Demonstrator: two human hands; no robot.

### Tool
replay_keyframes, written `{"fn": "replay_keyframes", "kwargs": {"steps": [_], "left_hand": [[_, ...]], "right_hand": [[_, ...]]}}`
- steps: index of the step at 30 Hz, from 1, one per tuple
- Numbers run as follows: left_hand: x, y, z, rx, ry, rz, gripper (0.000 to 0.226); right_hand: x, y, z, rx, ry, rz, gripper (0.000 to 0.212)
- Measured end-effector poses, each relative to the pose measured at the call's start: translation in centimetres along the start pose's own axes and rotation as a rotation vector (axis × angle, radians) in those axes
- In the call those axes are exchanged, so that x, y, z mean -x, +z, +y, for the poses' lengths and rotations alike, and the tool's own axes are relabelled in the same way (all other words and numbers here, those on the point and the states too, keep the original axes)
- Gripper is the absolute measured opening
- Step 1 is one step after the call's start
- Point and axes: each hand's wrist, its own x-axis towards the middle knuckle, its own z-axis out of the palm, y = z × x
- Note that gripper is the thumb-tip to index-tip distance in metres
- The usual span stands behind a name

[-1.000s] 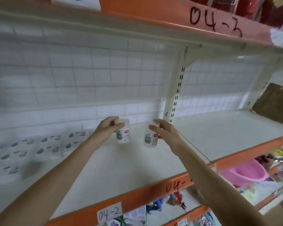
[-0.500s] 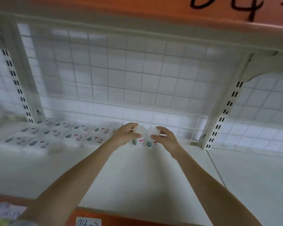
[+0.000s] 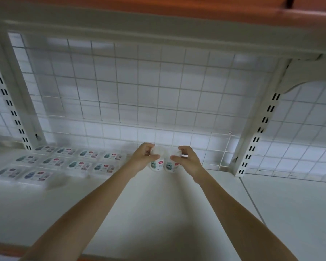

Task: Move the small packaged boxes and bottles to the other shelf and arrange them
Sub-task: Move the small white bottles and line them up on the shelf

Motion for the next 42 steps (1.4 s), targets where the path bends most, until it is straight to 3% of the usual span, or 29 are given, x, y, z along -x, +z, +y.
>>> {"fn": "replay_keyframes", "kwargs": {"steps": [10,14,19,23,27,30,36,42], "left_hand": [[0.2,0.1,0.1,0.065,0.0,0.0,0.036],[0.6,-0.1,-0.1,0.033,-0.012,-0.03,0.052],[1.6,-1.0,-0.4,-0.157,0.035,0.036,0.062],[3.4,-3.0,-1.4,-0.375,0.187,0.026,0.053],[6.9,-4.5,-1.5,-0.864,0.416,-0.055,0.036],[9.6,-5.1,-1.2,-1.141,0.57,-0.057,0.035],[15.5,-6.1,-0.9,-1.221,0.535,-0.008,0.038],[24.0,-8.0,-1.9,-1.172,0.458,0.147,0.043]], "right_hand": [[0.3,0.8,-0.1,0.01,0.005,0.043,0.053],[0.8,0.9,0.1,0.029,0.009,0.063,0.06],[2.9,-0.1,0.2,0.172,0.02,0.096,0.061],[6.5,-2.4,0.9,0.623,-0.05,0.025,0.05],[11.0,-3.6,0.5,0.994,-0.086,0.022,0.047],[14.2,-3.8,0.1,1.101,-0.14,0.067,0.044],[19.7,-3.6,-0.2,1.126,-0.278,0.101,0.042],[24.4,-1.3,-0.7,1.092,-0.449,-0.016,0.041]]}}
